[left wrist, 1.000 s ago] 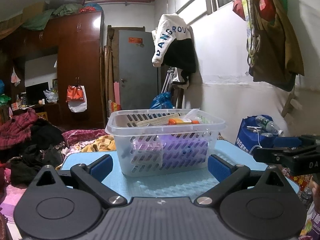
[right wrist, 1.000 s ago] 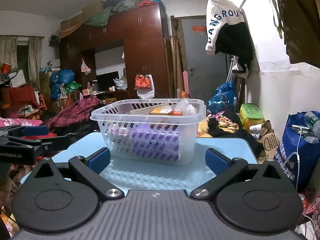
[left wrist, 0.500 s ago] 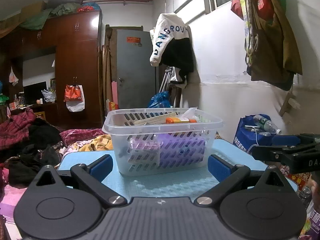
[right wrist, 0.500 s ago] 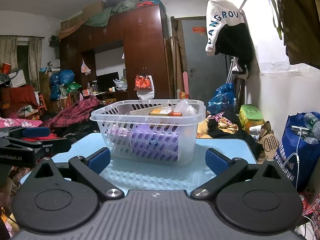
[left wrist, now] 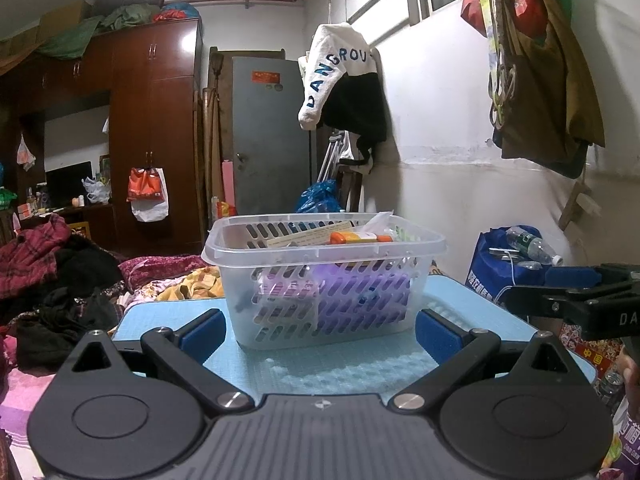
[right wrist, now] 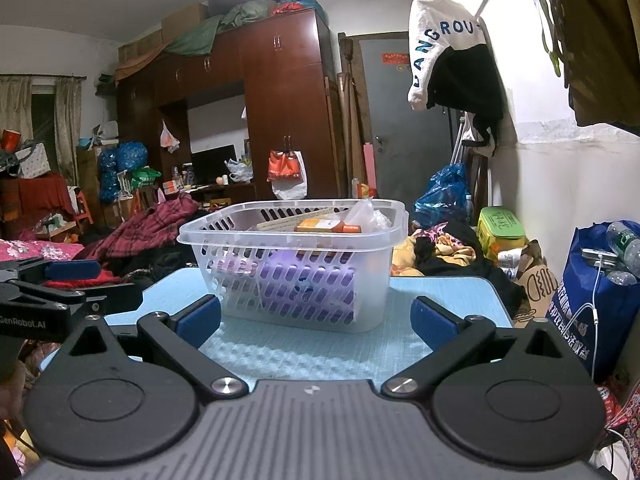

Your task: Organize objects

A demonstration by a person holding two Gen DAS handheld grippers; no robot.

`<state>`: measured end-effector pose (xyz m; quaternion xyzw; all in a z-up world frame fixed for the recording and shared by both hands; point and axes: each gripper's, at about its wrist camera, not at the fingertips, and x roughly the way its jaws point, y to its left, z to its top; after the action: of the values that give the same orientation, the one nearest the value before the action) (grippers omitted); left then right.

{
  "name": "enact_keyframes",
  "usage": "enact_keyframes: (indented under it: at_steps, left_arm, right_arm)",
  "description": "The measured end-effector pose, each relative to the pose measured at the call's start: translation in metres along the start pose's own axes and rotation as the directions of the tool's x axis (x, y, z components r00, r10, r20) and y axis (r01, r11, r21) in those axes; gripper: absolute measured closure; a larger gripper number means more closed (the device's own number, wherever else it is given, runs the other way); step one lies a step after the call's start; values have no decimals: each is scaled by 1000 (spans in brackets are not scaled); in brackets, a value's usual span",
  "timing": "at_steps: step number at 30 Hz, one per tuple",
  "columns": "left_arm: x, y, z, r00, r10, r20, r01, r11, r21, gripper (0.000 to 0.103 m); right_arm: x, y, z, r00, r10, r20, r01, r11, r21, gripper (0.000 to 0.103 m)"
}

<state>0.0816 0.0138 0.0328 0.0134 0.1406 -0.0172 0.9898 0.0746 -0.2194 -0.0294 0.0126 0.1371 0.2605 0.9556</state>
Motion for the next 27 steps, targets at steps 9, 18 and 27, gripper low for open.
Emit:
enact_keyframes:
  at_steps: [9, 18, 27]
  left_arm:
    - [1, 0, 0, 1000, -2, -3, 2, 1000, -1, 1]
    - [3, 0, -1, 1000, -5, -7, 5, 1000, -1, 1]
    - [3, -2, -3, 1000, -13, 0, 13, 1000, 1, 1]
  right_arm:
    - [0, 0, 0, 1000, -2, -1, 2, 1000, 1, 0]
    - [0, 0, 0, 1000, -2, 0, 2, 1000, -2, 0]
    - [0, 0, 0, 1000, -2, 0, 2, 1000, -2, 0]
